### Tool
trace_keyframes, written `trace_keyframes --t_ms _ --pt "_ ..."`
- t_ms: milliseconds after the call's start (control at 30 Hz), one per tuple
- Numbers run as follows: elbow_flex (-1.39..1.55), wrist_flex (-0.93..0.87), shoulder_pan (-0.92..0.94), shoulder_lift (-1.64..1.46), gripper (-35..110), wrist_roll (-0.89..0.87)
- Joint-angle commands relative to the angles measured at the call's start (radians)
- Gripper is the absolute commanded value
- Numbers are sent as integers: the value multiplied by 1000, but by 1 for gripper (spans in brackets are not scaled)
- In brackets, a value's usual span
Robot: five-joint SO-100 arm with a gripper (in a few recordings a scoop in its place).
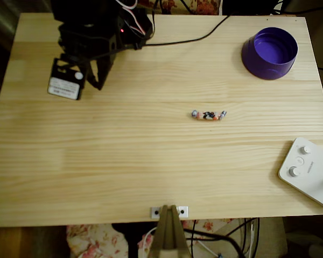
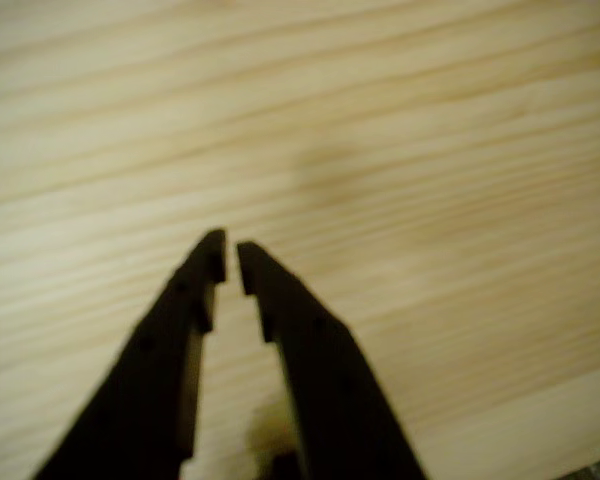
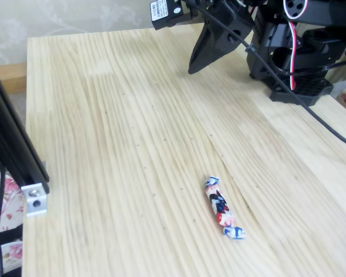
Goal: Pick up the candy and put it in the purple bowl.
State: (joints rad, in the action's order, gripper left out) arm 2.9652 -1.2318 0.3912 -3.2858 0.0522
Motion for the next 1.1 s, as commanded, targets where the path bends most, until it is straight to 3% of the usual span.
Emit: trace_keyframes --t_ms 0,1067 --pt "-6 11 18 -15 -1 5" --pt "-6 12 -40 -15 -1 61"
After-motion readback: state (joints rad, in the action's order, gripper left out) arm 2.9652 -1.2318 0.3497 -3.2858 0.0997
